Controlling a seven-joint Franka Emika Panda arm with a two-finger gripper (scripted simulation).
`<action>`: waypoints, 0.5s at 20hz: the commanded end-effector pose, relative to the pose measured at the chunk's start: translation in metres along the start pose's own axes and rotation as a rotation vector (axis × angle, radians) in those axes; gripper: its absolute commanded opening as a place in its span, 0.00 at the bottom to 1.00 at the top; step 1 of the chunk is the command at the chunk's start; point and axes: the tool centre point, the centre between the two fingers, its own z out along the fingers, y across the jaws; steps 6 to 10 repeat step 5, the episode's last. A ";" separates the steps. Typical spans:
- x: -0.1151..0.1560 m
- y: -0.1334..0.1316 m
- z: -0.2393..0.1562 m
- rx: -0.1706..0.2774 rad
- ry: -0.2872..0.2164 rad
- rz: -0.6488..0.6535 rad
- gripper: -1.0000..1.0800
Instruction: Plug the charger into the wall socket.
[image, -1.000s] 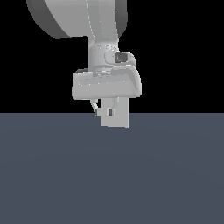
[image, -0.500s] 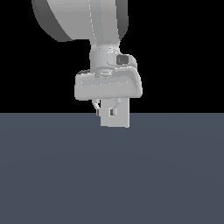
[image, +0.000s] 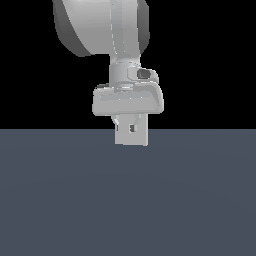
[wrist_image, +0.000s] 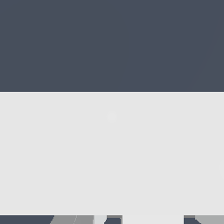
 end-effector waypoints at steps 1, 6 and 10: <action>0.005 0.000 0.000 0.000 0.001 0.000 0.00; 0.008 0.000 0.000 0.000 0.001 0.000 0.00; 0.008 0.000 0.000 0.000 0.001 0.000 0.00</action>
